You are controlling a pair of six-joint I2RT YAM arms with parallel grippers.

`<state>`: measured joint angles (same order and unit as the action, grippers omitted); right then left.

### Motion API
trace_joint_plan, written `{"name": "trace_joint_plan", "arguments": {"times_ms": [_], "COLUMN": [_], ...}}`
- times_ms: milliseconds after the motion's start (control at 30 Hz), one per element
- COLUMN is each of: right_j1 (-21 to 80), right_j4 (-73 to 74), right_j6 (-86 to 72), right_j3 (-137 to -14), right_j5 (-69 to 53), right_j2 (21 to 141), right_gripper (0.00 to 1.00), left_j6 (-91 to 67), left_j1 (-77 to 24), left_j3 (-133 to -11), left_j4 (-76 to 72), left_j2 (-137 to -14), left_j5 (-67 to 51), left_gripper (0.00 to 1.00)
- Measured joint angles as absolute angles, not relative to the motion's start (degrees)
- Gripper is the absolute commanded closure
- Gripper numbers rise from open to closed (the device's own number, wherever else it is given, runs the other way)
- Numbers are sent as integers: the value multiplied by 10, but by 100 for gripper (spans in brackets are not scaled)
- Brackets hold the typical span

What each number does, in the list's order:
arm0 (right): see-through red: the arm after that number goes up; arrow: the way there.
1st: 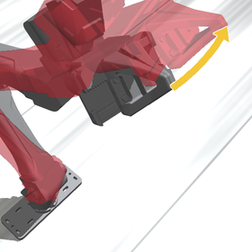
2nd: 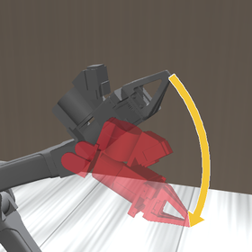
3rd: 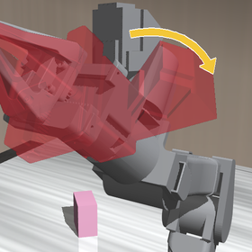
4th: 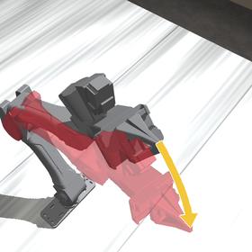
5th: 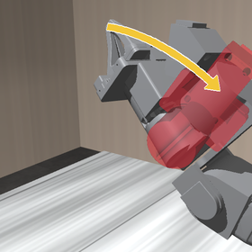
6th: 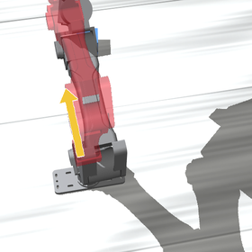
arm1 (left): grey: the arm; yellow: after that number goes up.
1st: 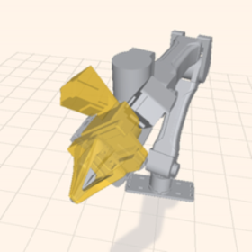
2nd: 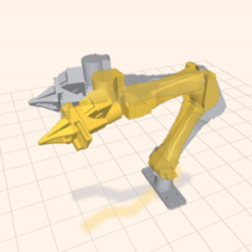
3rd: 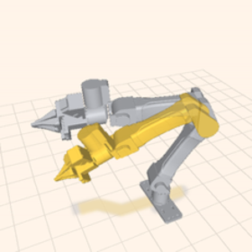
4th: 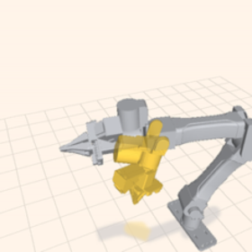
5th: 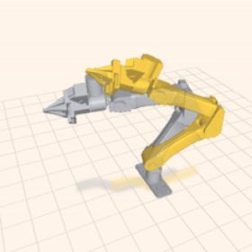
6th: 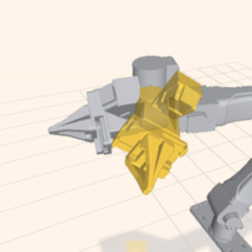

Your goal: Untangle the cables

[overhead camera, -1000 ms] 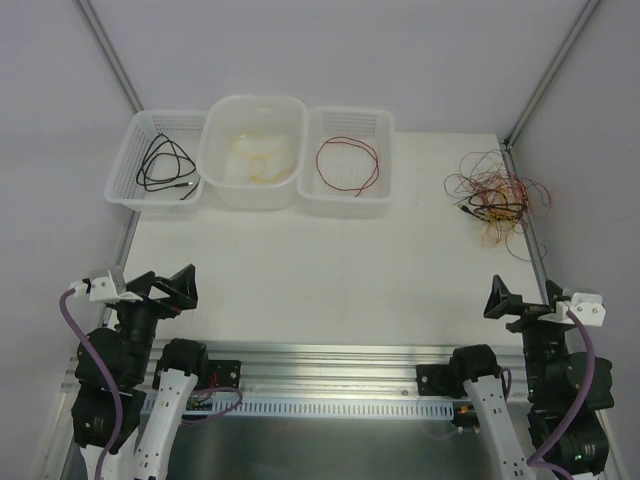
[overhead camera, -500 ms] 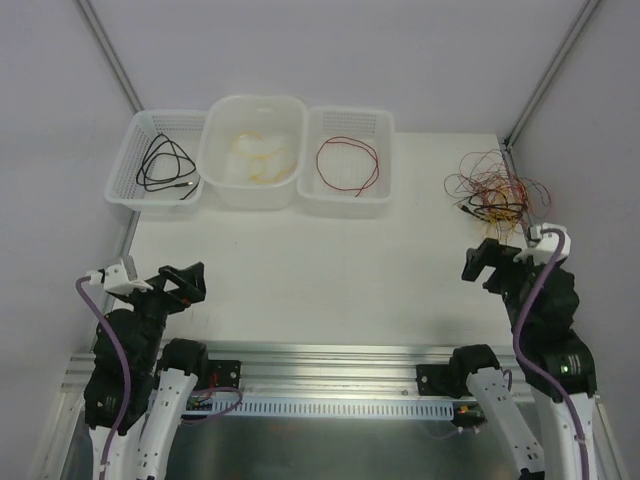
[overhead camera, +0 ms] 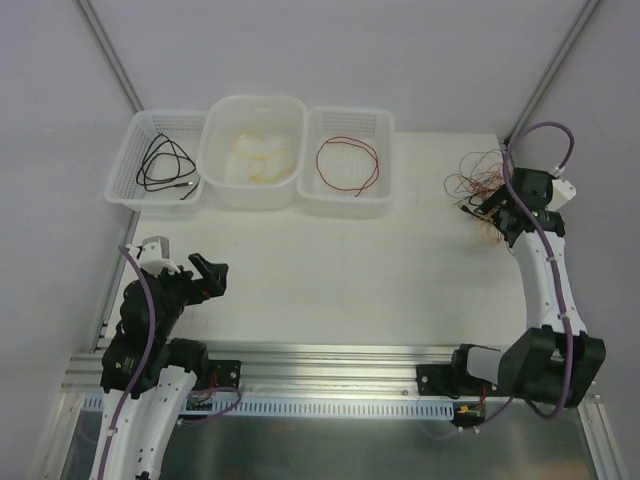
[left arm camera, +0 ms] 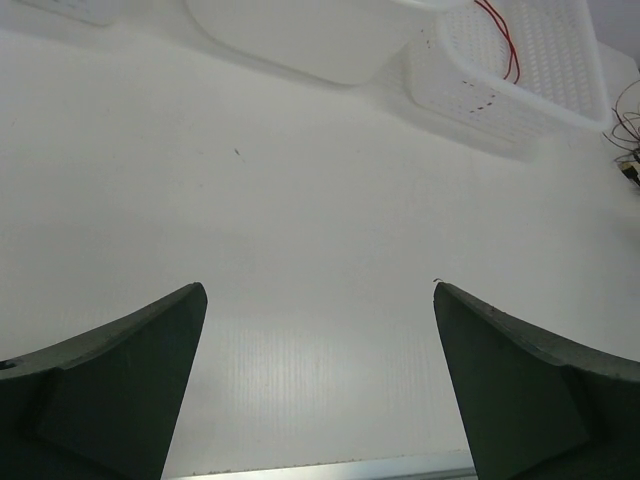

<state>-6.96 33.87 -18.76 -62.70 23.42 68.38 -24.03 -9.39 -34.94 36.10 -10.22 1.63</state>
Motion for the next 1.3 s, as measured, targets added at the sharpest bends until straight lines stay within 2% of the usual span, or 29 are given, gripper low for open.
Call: {"name": "trace_joint_plan", "arguments": {"times_ms": [267, 433, 567, 667, 700, 767, 800, 933, 1133, 1300], "right_j1": [-164, -182, -187, -187, -187, -187, -187, -186, -159, -63], "right_j4": [269, 236, 200, 191, 187, 185, 183, 166, 208, 249], "right_j6": [-274, -327, -364, -380, -384, -386, -387, -376, -317, -257], "right_j3": [-707, -772, -782, -785, -787, -786, -785, -751, -643, -548], "right_j5": [172, 138, 123, 116, 113, 109, 109, 109, 127, 126], "right_j2": [866, 982, 1062, 1109, 1120, 1130, 1131, 1103, 961, 790], "right_gripper": [0, 1, 5, 23, 43, 59, 72, 97, 99, 99], "left_j6": [-235, -235, -234, -234, -233, -233, -233, -233, -232, -232], "left_j1": [-94, -94, -94, -94, -94, -94, -94, -94, -94, -94], "left_j3": [-347, -347, -347, -343, -342, -340, -340, -338, -336, -332], "left_j4": [349, 346, 343, 339, 338, 336, 336, 332, 329, 320], "left_j2": [-99, -96, -96, -98, -98, -100, -101, -105, -106, -136], "left_j5": [-14, -18, -29, -30, -31, -31, -31, -41, -52, -75], "left_gripper": [1, 1, 1, 1, 1, 1, 1, 1, 1, 1]}}
